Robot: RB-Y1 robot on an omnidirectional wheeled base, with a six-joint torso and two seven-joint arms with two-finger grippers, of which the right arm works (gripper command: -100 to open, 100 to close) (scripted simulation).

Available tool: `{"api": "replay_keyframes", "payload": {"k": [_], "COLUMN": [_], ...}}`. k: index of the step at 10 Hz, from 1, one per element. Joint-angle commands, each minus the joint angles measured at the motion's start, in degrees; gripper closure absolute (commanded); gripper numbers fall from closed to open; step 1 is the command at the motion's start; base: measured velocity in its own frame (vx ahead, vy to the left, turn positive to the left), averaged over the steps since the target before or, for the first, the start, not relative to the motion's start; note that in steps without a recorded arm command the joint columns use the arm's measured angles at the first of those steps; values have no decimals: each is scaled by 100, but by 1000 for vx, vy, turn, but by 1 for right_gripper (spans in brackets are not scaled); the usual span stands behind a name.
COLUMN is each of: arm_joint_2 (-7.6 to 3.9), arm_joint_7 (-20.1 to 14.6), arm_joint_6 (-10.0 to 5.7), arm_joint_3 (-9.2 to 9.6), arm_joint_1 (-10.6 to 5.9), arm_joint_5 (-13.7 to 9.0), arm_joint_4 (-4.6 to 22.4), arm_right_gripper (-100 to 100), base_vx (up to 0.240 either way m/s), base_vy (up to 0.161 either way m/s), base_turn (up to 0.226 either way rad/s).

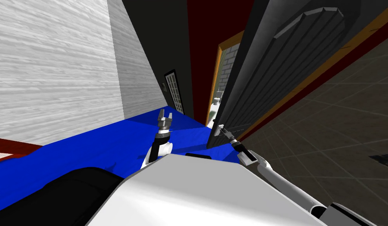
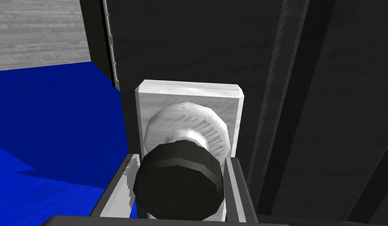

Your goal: Pull the door open

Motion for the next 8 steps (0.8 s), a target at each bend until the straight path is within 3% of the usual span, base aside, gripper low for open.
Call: {"api": "replay_keyframes", "payload": {"k": [1, 5, 6, 7, 8], "arm_joint_2": [-158, -482, -438, -420, -414], "arm_joint_7": [-242, -643, -583, -603, -604], "arm_joint_6": [-275, -696, -623, -806, -865], "arm_joint_3": [154, 416, 394, 444, 456], "arm_joint_1": [28, 161, 147, 186, 198], "arm_joint_5": [159, 426, 397, 453, 469], "arm_joint_4": [0, -53, -36, 13, 30], "arm_right_gripper": [100, 100, 100, 100, 100], "base_vx": [-6, -18, -12, 44, 77], "base_vy": [-22, -47, -25, 76, 124], "base_turn": [-143, -98, -4, -23, -62]}}
